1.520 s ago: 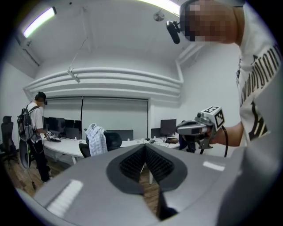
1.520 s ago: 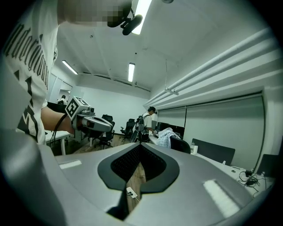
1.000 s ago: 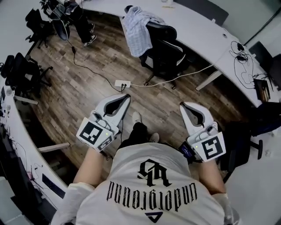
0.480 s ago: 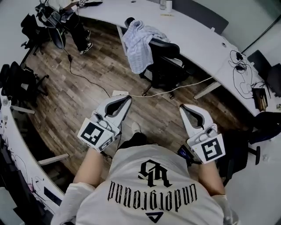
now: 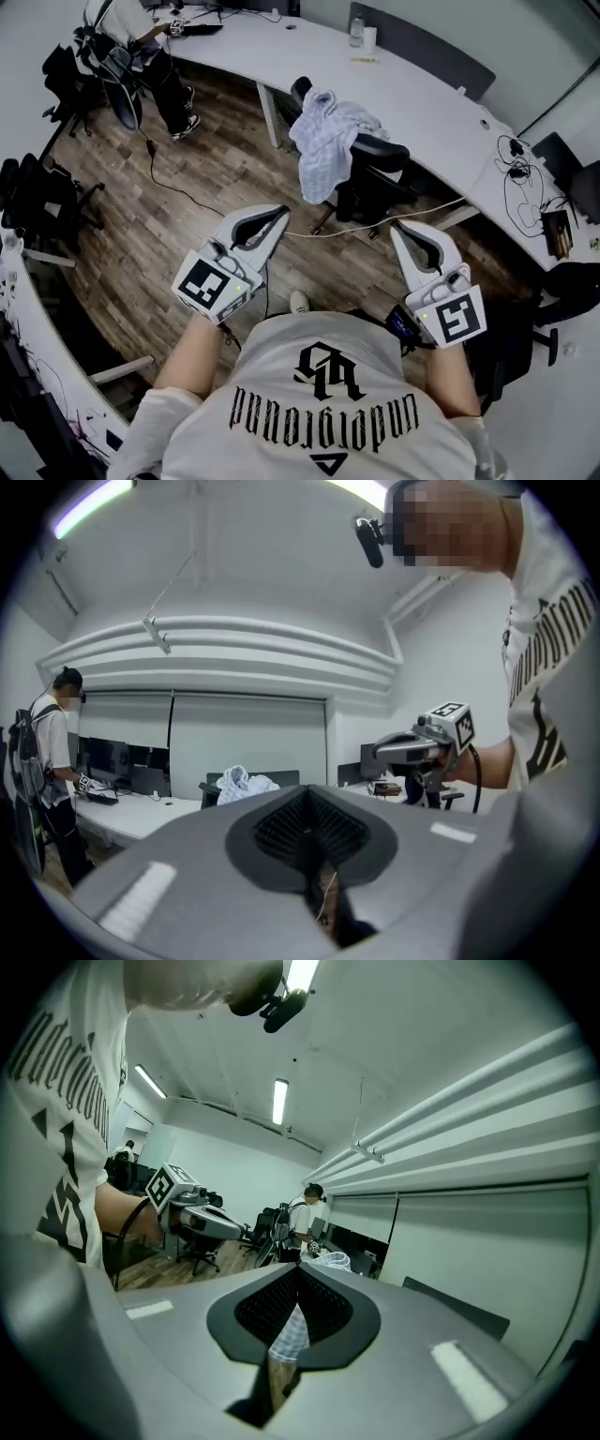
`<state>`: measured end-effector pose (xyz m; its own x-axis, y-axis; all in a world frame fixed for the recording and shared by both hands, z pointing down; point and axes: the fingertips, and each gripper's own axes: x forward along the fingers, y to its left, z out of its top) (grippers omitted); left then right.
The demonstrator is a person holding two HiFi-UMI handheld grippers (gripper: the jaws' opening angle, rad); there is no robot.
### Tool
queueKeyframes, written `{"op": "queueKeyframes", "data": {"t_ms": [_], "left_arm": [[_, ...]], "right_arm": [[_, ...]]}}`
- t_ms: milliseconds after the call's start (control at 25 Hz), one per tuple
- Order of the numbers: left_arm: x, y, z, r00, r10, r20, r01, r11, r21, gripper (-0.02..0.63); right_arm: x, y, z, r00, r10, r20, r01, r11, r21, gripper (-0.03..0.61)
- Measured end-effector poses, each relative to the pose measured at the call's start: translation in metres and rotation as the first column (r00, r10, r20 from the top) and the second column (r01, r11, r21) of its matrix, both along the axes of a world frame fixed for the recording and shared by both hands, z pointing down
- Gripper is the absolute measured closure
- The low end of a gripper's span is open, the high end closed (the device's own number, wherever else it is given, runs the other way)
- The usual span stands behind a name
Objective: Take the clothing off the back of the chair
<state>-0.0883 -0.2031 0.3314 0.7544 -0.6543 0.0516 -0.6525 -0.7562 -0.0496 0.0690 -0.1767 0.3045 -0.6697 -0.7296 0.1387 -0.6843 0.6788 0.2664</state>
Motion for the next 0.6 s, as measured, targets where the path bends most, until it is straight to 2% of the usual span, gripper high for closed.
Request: {"op": "queueKeyframes", "data": {"t_ms": [240,360,600], "left_arm": [[-0.004,-0.025,0.010,0.999,0.044,0.023,-0.043,0.999,-0.014,0.563],[-0.005,-0.042,0.017,0.999,0.037,0.028,-0.036,0.999,-0.029,0.561],[-0.006,-0.070,0.025,0.999,0.019,0.030,-0.017,0.998,-0.061,0.561]], "right_arm": [[-0.011,-0.039,-0.005,1.000,0.023,0.009,-0.023,0.999,0.026,0.574],[-0.011,-0.059,-0.003,1.000,0.007,0.006,-0.007,0.999,0.034,0.574],[-0.018,-0.095,0.006,0.998,-0.055,-0.022,0.055,0.998,-0.004,0.574]]}}
